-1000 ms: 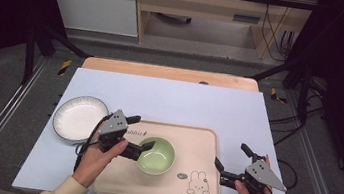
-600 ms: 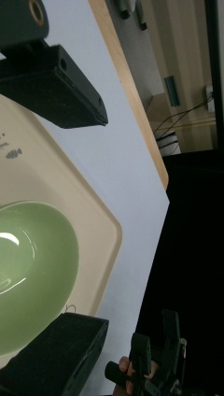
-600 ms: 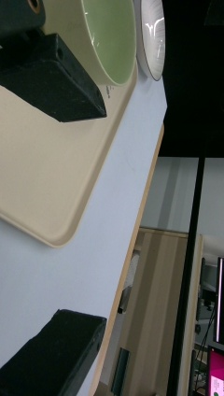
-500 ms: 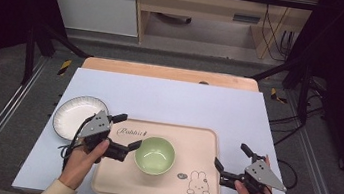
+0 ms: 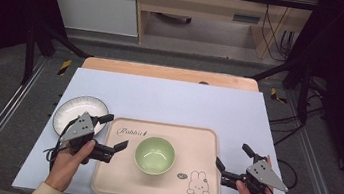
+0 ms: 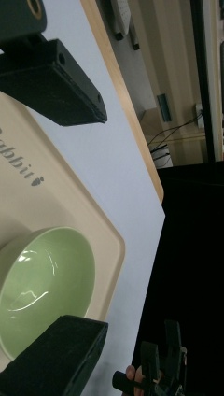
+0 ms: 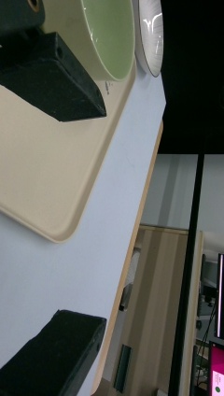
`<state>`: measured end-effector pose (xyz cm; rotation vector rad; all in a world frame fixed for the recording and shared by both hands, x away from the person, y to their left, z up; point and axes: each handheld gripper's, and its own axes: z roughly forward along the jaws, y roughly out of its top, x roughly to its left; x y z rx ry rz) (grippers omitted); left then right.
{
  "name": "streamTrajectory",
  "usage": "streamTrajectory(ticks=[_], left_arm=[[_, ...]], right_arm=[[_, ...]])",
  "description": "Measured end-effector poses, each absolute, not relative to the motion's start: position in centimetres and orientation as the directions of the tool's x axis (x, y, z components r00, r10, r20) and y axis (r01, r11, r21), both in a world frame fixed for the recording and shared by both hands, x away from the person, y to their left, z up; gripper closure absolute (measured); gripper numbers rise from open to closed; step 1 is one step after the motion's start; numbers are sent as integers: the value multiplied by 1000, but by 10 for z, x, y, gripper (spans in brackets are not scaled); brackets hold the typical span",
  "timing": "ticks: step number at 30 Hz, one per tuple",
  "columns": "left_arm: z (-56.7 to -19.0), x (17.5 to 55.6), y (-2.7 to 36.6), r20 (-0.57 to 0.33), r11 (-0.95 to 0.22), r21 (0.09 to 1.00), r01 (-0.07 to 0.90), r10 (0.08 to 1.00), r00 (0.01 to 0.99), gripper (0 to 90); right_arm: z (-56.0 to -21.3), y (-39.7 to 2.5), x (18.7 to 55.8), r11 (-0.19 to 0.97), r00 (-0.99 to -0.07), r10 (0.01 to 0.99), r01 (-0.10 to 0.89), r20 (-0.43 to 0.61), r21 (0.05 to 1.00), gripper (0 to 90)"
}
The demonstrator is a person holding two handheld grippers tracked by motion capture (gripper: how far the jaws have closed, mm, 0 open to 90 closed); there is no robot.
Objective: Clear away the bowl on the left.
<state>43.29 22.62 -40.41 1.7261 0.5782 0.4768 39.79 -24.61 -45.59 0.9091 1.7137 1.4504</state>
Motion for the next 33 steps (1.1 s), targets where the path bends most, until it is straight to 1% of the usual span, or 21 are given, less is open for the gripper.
streamTrajectory(ticks=[9, 18, 21, 23, 27, 31, 33], left_arm=[[-410, 430, 246, 14, -181, 974, 134, 641, 768, 23], [-420, 429, 267, 4, -155, 978, 140, 683, 731, 30], [-424, 428, 275, 10, -161, 976, 144, 701, 713, 36], [-428, 427, 280, -1, -147, 978, 151, 714, 700, 37], [-437, 424, 288, 6, -152, 976, 155, 733, 680, 36], [-443, 420, 299, -21, -118, 979, 165, 749, 662, 35], [-447, 419, 304, -19, -127, 976, 175, 756, 655, 34]], right_arm=[[-456, -245, 398, 125, -507, 859, 68, -73, 990, 23], [-456, -245, 398, 124, -507, 859, 69, -72, 990, 24], [-456, -245, 398, 119, -506, 860, 69, -68, 990, 22], [-456, -244, 398, 111, -511, 858, 69, -60, 991, 23], [-456, -242, 398, 123, -517, 853, 67, -71, 990, 23], [-456, -243, 398, 120, -515, 854, 69, -68, 990, 23], [-456, -243, 397, 117, -515, 855, 73, -63, 990, 23]])
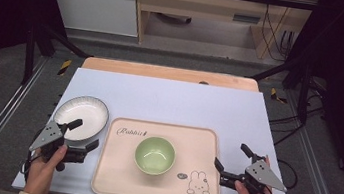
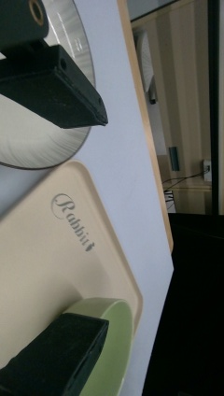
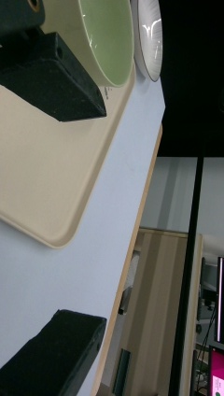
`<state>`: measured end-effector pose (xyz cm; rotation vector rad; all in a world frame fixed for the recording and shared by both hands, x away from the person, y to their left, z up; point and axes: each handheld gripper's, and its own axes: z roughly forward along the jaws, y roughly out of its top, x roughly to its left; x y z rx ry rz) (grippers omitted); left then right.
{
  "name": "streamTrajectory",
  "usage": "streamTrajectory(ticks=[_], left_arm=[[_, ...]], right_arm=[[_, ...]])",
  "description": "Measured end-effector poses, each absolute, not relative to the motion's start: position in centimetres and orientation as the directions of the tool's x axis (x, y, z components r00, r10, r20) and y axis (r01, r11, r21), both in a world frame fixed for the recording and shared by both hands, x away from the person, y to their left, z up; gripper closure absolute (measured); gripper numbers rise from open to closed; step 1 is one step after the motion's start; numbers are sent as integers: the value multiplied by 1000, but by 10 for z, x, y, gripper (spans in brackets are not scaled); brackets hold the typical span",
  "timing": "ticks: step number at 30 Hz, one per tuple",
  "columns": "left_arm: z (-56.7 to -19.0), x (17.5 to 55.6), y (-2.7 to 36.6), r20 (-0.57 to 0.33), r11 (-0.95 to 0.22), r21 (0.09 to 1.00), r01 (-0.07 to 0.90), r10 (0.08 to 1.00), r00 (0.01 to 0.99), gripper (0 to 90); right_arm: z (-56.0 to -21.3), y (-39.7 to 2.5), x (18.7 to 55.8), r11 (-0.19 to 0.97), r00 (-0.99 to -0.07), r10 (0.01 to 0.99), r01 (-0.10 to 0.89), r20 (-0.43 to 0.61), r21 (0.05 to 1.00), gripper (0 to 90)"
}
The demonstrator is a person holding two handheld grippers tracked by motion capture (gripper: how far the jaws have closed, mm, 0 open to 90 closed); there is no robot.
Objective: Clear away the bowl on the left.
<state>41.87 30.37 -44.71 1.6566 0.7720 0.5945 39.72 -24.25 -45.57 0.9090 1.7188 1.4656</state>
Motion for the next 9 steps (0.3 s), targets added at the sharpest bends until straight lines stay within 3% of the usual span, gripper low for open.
streamTrajectory(ticks=[9], left_arm=[[-454, 413, 314, -45, -99, 975, 196, 784, 620, 34]], right_arm=[[-455, -243, 397, 120, -513, 856, 65, -70, 991, 24]])
